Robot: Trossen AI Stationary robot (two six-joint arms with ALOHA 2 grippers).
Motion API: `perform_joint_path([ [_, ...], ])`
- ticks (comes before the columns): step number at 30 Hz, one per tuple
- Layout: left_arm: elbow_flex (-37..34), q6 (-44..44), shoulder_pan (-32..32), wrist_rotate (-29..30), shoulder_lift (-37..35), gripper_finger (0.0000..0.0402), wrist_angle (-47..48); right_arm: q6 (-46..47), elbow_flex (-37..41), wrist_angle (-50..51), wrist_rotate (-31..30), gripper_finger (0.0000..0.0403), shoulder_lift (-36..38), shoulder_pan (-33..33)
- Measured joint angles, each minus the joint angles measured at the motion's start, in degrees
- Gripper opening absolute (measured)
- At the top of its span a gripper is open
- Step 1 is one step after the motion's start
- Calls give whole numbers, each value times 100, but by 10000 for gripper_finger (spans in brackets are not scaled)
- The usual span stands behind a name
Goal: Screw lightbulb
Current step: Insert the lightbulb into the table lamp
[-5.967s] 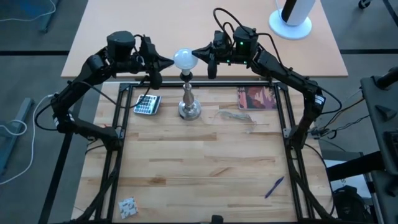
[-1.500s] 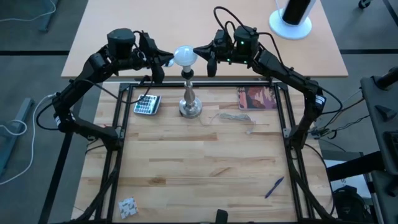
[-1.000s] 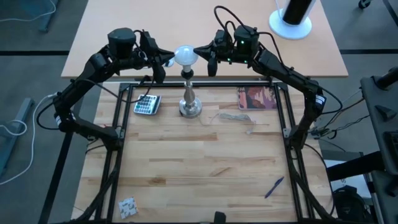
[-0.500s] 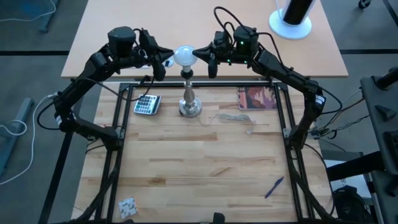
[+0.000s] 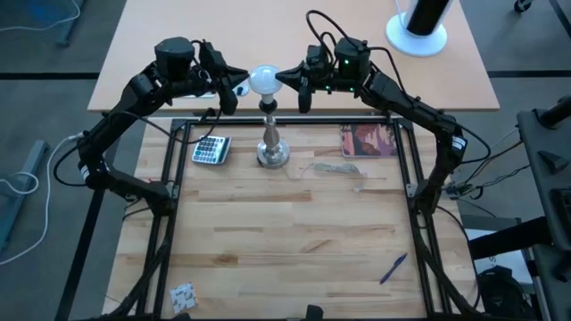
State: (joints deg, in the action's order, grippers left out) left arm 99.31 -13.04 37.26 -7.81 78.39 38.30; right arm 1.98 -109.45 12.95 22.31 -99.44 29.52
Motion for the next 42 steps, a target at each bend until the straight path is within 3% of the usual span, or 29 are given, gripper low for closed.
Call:
perform_joint_path([
  [42,-4,0,-2,-2,-2,31,-97,-72,2,-4,-31,0,0,15],
])
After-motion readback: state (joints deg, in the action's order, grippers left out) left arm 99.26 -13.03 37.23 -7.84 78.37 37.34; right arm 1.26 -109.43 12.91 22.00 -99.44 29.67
